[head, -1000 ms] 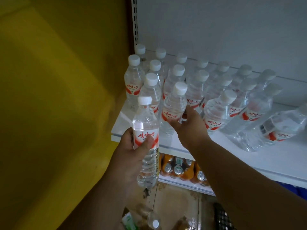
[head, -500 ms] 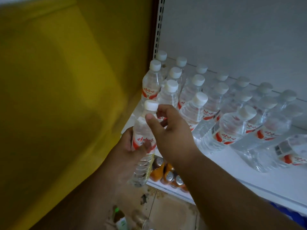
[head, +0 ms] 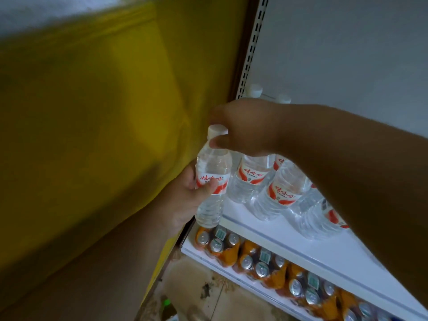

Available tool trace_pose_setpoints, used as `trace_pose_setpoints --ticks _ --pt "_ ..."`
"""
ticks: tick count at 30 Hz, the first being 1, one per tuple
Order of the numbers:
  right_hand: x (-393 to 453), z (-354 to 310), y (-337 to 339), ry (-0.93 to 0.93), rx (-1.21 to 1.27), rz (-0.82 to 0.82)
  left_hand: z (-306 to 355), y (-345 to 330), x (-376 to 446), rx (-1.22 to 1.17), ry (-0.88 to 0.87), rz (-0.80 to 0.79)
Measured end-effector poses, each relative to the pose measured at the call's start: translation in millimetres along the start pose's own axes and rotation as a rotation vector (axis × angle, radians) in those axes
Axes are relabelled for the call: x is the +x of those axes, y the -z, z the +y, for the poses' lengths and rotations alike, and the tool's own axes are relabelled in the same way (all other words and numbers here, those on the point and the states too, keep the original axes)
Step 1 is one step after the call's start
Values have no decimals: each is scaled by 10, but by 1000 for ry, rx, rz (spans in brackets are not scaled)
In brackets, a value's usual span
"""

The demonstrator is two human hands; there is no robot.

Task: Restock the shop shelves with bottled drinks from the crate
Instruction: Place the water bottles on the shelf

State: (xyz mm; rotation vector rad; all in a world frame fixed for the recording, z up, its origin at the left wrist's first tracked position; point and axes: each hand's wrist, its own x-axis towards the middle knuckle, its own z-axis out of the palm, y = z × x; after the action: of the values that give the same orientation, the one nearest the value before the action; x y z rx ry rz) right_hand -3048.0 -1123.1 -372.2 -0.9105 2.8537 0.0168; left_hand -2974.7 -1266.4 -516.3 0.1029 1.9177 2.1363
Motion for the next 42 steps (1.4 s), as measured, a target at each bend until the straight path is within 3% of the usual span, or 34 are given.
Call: trace_pose_setpoints --ticks 5,15,24,30,42 --pt "58 102 22 -5 5 36 23 21 155 89 30 43" --pt "71 246 -103 -123 33 102 -65 -122 365 232 34 301" --pt "10 327 -120 -174 56 125 -52 -254 485 235 35 413" --pt "9 357 -131 -185 55 134 -18 -272 529 176 70 385" --pt "43 370 -161 -204 109 115 -17 -275 512 279 59 403"
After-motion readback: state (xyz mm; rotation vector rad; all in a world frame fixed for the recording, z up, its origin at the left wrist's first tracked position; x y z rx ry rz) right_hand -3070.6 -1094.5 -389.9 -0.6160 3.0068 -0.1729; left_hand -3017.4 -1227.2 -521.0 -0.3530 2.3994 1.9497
